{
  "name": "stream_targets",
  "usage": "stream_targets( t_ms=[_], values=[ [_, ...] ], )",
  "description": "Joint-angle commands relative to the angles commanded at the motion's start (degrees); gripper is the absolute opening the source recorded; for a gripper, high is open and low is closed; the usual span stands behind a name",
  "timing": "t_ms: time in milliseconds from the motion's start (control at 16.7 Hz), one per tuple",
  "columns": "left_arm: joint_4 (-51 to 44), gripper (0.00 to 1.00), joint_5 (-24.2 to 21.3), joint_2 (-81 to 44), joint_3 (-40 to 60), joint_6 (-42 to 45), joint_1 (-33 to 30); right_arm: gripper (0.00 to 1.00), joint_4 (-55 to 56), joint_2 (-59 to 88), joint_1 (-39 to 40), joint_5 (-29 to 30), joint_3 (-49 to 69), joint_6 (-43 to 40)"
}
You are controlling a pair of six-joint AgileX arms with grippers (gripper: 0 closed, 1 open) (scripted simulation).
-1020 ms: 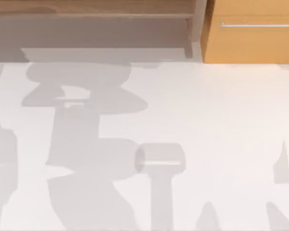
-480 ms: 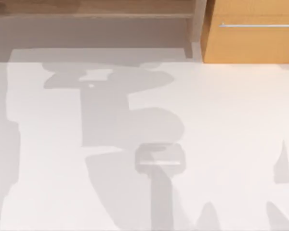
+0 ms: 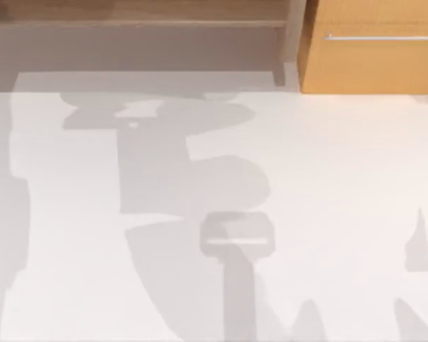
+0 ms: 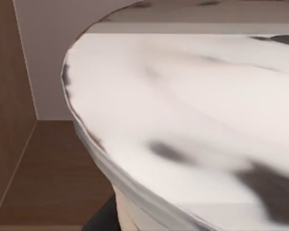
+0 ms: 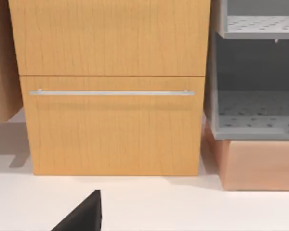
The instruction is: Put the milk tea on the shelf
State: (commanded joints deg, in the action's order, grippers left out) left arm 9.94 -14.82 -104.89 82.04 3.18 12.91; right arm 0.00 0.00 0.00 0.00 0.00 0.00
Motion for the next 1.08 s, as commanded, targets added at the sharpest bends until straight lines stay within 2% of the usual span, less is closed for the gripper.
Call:
stream_targets(
  t_ms=[420,660,1080],
  values=[
    [4.5,0.0,0.9,-7.9,4.4,-0.3,-1.3,1.0,0.0,0.0,0.0,0.0,0.0,0.0],
    [4.6,0.0,1.0,-8.4,4.7,-0.2,-1.4,1.0,0.0,0.0,0.0,0.0,0.0,0.0],
    [4.6,0.53,1.0,-8.4,4.7,-0.2,-1.4,1.0,0.0,0.0,0.0,0.0,0.0,0.0]
  ],
)
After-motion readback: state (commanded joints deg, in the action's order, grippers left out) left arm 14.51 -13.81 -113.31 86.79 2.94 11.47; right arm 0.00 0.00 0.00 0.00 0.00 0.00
